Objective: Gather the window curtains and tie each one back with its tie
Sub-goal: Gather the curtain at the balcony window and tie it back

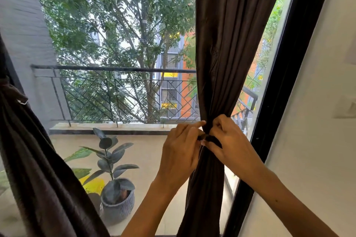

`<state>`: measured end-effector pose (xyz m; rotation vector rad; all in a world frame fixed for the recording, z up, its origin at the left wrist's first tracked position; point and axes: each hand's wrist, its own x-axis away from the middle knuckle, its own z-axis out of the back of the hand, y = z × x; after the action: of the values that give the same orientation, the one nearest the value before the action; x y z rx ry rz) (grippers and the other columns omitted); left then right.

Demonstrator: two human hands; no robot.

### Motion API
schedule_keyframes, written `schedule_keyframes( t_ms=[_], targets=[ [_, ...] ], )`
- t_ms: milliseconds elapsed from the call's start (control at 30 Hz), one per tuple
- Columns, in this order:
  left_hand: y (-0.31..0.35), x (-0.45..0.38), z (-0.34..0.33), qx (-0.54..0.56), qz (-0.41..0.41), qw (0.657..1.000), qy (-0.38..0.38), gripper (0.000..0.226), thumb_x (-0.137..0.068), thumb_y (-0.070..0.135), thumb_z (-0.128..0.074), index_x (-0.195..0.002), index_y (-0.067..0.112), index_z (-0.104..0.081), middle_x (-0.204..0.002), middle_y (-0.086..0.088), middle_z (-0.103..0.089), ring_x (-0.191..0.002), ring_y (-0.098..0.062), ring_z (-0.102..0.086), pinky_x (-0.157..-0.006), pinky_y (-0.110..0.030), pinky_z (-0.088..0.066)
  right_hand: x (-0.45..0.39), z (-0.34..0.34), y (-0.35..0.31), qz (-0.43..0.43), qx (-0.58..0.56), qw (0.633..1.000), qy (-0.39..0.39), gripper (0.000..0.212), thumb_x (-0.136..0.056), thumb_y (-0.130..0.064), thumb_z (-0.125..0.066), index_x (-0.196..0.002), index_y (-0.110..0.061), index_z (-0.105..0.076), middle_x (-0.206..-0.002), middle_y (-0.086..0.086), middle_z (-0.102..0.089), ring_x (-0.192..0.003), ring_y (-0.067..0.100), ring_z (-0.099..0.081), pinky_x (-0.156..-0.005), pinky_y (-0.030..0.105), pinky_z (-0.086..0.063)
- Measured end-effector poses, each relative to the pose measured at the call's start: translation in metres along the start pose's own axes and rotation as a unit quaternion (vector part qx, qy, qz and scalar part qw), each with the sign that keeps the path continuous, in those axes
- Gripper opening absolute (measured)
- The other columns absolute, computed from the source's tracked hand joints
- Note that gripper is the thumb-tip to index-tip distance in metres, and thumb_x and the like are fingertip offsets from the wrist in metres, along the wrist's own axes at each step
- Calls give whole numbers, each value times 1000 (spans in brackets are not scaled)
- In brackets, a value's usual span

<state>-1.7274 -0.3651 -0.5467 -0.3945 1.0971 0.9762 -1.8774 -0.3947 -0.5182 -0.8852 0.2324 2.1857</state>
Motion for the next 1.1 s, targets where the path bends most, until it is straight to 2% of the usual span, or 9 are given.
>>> schedule_keyframes(
  t_ms=[100, 167, 267, 333, 467, 633, 833, 933, 1100],
  targets=[
    [2, -3, 2, -5, 33, 999, -31, 32, -91, 20, -45, -113, 8, -65, -101, -4, -69, -97, -22, -61, -84, -23, -42, 2, 2, 12, 32, -34, 998, -43, 34, -78, -31, -77, -86, 0, -67, -100, 8, -50, -89, 22, -53, -78, 36, -50],
    [5, -5, 1, -16, 47, 998, -34, 34, -92, 22, -43, -116, 9, -64, -99, -3, -69, -98, -23, -61, -83, -22, -40, 1, 2, 20, 36, -74, 995, -56, 32, -75, -29, -79, -84, 0, -67, -103, 5, -49, -92, 19, -52, -80, 31, -50],
    [7, -8, -1, -9, 68, 998, 3, 25, -91, 15, -51, -111, 9, -65, -95, -3, -68, -94, -21, -60, -78, -24, -40, 0, 0, 29, 50, -132, 989, -40, 21, -73, -10, -78, -90, -1, -71, -109, 7, -53, -101, 8, -54, -90, 19, -46],
    [4, -9, -1, 9, 85, 996, 27, 23, -88, 10, -56, -108, 10, -66, -93, -2, -64, -91, -18, -57, -75, -23, -40, 1, -4, 33, 58, -150, 987, -1, 24, -73, 5, -74, -97, 1, -71, -113, 10, -57, -106, 2, -53, -96, 12, -41],
    [-6, -9, -1, 31, 126, 991, 24, 19, -90, 11, -55, -106, 12, -65, -94, -2, -61, -89, -19, -58, -75, -20, -38, 5, -12, 34, 63, -157, 982, 87, 25, -77, 6, -72, -102, 1, -72, -113, 15, -62, -106, 6, -58, -98, 14, -42],
    [-10, -8, -2, 79, 128, 988, 23, 17, -92, 10, -53, -106, 10, -63, -98, -2, -63, -91, -17, -60, -76, -26, -47, 3, -23, 27, 52, -185, 970, 152, 21, -78, 8, -70, -98, 2, -74, -109, 13, -67, -101, 9, -64, -95, 19, -48],
    [-13, -5, 0, 104, 146, 981, 75, 13, -91, 14, -55, -98, 8, -64, -92, 0, -62, -88, -6, -53, -76, -9, -39, 6, -33, 16, 4, -243, 943, 228, 17, -81, 3, -70, -95, -5, -74, -102, 3, -71, -100, 5, -65, -92, 20, -49],
    [-15, -5, -1, 93, 162, 979, 85, 5, -91, 9, -58, -93, 6, -61, -89, -1, -59, -86, -12, -51, -74, -7, -36, 5, -38, 8, -75, -342, 908, 230, 20, -84, 0, -66, -94, -15, -72, -100, -1, -69, -99, 8, -65, -89, 18, -49],
    [-16, -3, -6, 104, 225, 962, 110, 5, -91, 8, -59, -89, 3, -60, -84, -4, -58, -78, -17, -52, -69, -7, -35, 1, -43, -3, -221, -528, 792, 210, 11, -85, -6, -62, -89, -13, -70, -102, 2, -66, -102, 14, -62, -85, 23, -48]
  ],
)
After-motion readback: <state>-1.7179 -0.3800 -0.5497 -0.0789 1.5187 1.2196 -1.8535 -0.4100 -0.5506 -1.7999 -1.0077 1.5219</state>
